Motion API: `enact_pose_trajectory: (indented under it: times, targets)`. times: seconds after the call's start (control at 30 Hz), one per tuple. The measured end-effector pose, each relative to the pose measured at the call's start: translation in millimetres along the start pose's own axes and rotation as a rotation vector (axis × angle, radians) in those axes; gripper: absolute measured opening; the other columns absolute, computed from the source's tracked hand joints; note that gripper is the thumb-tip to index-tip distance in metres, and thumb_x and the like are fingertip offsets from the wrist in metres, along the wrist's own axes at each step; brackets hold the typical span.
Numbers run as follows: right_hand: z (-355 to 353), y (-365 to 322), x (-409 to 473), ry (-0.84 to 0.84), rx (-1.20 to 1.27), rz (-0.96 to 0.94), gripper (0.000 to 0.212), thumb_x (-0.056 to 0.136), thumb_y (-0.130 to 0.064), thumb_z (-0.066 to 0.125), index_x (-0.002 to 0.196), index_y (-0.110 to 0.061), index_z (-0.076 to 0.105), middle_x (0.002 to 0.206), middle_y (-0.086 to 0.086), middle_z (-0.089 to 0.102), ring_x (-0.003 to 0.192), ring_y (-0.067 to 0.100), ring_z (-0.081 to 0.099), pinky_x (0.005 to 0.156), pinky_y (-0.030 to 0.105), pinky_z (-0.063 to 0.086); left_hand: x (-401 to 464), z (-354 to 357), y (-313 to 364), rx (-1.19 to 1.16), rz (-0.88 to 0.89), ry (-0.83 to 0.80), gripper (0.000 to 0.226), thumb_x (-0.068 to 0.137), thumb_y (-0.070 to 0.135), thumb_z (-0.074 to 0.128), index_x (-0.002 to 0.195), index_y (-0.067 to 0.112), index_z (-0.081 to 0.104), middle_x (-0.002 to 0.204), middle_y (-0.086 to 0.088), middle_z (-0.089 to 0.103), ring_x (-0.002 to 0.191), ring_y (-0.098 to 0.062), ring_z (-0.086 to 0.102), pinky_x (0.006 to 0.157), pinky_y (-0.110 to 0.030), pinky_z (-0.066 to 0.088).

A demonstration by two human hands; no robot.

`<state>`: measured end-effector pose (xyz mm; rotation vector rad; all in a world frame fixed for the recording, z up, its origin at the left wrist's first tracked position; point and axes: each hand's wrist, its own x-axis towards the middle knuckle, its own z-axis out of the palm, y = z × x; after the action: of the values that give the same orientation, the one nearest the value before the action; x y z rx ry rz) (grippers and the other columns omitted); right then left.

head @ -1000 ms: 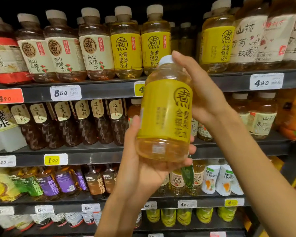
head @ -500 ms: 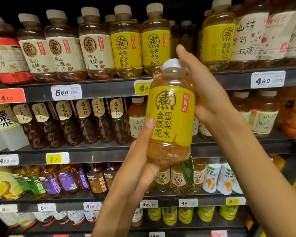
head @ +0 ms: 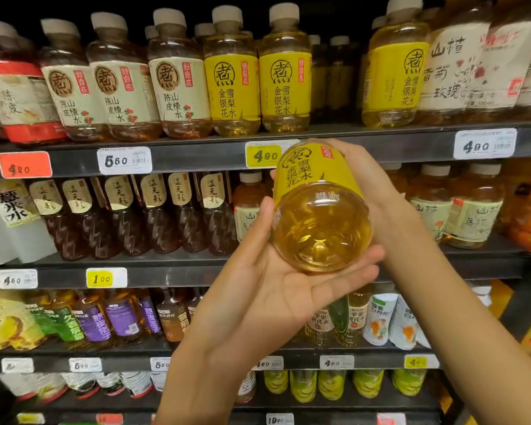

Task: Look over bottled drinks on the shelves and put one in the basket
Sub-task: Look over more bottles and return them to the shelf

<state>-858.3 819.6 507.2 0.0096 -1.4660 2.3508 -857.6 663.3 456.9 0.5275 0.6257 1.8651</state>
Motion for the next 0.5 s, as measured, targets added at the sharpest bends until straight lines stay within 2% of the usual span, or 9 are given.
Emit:
enact_pose_trajectory:
  times: [0.03,0.07,0.1,0.13,0.23,0.33,0.4,0.5]
  targets:
    - [-1,1,1,-0.006,0.022,0.018,0.025,0.098,-0.01,0.042,0.08,-0.006,0.059,0.051,0.003,0.062,0.047,0.011,0.063,0.044,0.018,0.051,0,-2,-1,0.021,0.007,-0.002,0.075,0.08,0.048,0.058,0.14,0.004,0.047,0.136,-0.033,0.049,0.125,-0.047,0.048,0.095,-0.057,0.039]
    - [-2,3,2,-0.008,0.033,0.04,0.022,0.097,-0.012,0.044,0.083,-0.006,0.06,0.058,0.006,0.063,0.054,0.014,0.065,0.052,0.02,0.055,0,-4,-4,0.013,0.02,0.005,0.08,0.073,0.044,0.069,0.137,0.0,0.049,0.133,-0.035,0.05,0.121,-0.048,0.051,0.095,-0.056,0.045]
    - [-3,3,3,-0.003,0.034,0.062,0.018,0.097,-0.015,0.047,0.088,-0.007,0.061,0.067,0.008,0.065,0.064,0.018,0.066,0.064,0.025,0.057,0,-6,-5,-0.012,0.014,-0.013,0.072,0.082,0.044,0.065,0.134,-0.004,0.051,0.13,-0.037,0.052,0.115,-0.05,0.056,0.094,-0.057,0.049]
    - [-4,2,5,0.004,0.02,0.071,0.015,0.096,-0.018,0.05,0.09,-0.009,0.061,0.073,0.009,0.066,0.072,0.021,0.066,0.072,0.03,0.056,0,-8,-7,-0.014,0.033,-0.021,0.072,0.079,0.043,0.064,0.132,-0.005,0.052,0.127,-0.038,0.053,0.11,-0.05,0.06,0.09,-0.054,0.052]
    - [-5,-6,7,-0.022,-0.067,-0.001,0.017,0.095,-0.025,0.053,0.091,-0.012,0.061,0.075,0.006,0.067,0.07,0.018,0.066,0.068,0.029,0.055,4,-19,-8,0.132,0.126,0.086,0.068,0.077,0.043,0.058,0.133,0.004,0.05,0.124,-0.03,0.06,0.108,-0.043,0.063,0.084,-0.048,0.057]
    - [-1,-14,5,-0.063,-0.176,-0.156,0.016,0.095,-0.027,0.054,0.092,-0.013,0.062,0.086,0.009,0.066,0.078,0.02,0.064,0.075,0.032,0.053,9,-24,-8,0.359,0.26,0.153,0.056,0.072,0.043,0.067,0.118,0.013,0.064,0.116,-0.017,0.069,0.108,-0.033,0.066,0.085,-0.042,0.057]
    - [4,-15,2,-0.076,-0.256,-0.249,0.015,0.095,-0.026,0.055,0.094,-0.013,0.062,0.091,0.01,0.069,0.082,0.02,0.066,0.078,0.034,0.053,10,-26,-11,0.443,0.312,0.179,0.048,0.074,0.044,0.073,0.113,0.017,0.067,0.115,-0.01,0.071,0.107,-0.028,0.067,0.088,-0.04,0.056]
    - [7,-12,-6,-0.052,-0.316,-0.325,0.03,0.096,-0.031,0.055,0.118,-0.011,0.059,0.108,0.01,0.071,0.096,0.022,0.069,0.084,0.034,0.056,12,-31,-13,0.473,0.411,0.189,0.059,0.068,0.048,0.081,0.116,0.017,0.066,0.117,-0.01,0.07,0.106,-0.029,0.068,0.082,-0.037,0.058]
